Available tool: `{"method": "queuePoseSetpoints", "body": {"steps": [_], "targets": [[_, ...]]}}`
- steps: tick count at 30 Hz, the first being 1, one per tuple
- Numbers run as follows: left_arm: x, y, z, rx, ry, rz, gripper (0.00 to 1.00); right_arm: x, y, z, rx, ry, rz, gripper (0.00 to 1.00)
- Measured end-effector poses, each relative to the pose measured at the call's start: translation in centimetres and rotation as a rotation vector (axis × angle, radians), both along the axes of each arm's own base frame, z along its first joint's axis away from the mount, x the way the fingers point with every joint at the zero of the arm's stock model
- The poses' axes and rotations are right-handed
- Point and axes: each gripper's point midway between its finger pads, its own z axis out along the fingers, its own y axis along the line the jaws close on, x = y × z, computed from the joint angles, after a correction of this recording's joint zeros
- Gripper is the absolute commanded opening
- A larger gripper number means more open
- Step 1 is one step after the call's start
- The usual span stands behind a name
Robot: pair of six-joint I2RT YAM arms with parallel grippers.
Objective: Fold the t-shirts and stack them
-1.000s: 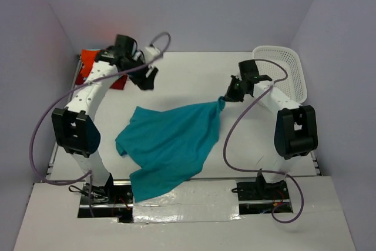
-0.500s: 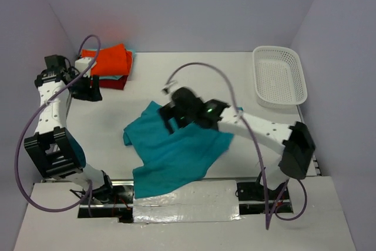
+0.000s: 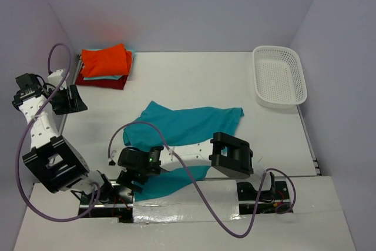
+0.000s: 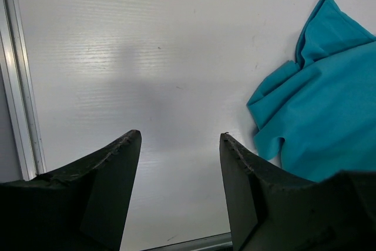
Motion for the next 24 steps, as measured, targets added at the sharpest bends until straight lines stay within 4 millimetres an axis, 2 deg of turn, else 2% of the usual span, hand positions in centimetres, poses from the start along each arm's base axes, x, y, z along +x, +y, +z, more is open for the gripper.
{"method": "queuePoseSetpoints", "body": {"steps": [1, 2, 3, 4, 5, 6, 7, 9, 12, 15, 18, 21, 24], "targets": [[-0.1, -0.1, 0.2, 0.004, -0.003, -0.003, 0.68, -0.1, 0.2, 0.0, 0.011, 0.001, 0.001, 0.77], [-0.2, -0.1, 0.4, 0.010, -0.007, -0.006, 0.68, -0.1, 0.2, -0.2, 0.017, 0.000, -0.001, 0.67], [-0.3, -0.1, 0.5, 0.019, -0.011, -0.011, 0.68, -0.1, 0.2, -0.3, 0.024, -0.004, -0.006, 0.54], [-0.4, -0.1, 0.7, 0.026, -0.015, -0.014, 0.68, -0.2, 0.0, -0.4, 0.024, -0.002, -0.008, 0.28], [-0.4, -0.1, 0.8, 0.032, -0.017, -0.016, 0.67, -0.2, -0.1, -0.5, 0.033, 0.002, -0.019, 0.19], [-0.5, -0.1, 0.8, 0.034, -0.018, -0.017, 0.67, -0.3, -0.2, -0.5, 0.040, 0.013, -0.027, 0.05], [-0.5, -0.2, 0.8, 0.035, -0.018, -0.020, 0.67, -0.4, -0.2, -0.4, 0.054, 0.023, -0.038, 0.01], [-0.5, -0.5, 0.8, 0.039, -0.017, -0.042, 0.67, 0.0, -0.8, -0.4, 0.079, 0.039, -0.074, 0.00], [-0.4, -1.2, 0.7, 0.068, -0.013, -0.091, 0.67, 1.0, -3.6, -0.6, 0.077, 0.075, -0.128, 0.00], [0.5, -4.4, 0.6, 0.131, -0.026, -0.223, 0.67, 2.8, -7.2, -0.4, 0.062, 0.105, -0.188, 0.00], [0.6, -9.1, -0.4, 0.195, -0.029, -0.402, 0.68, 5.7, -10.0, 1.2, 0.101, 0.129, -0.262, 0.00], [-0.3, -13.4, -2.0, 0.226, -0.023, -0.584, 0.68, 8.8, -12.2, 3.4, 0.177, 0.151, -0.348, 0.00], [-2.0, -15.3, -3.5, 0.244, -0.012, -0.697, 0.72, 12.0, -14.7, 6.2, 0.267, 0.166, -0.457, 0.00]]}}
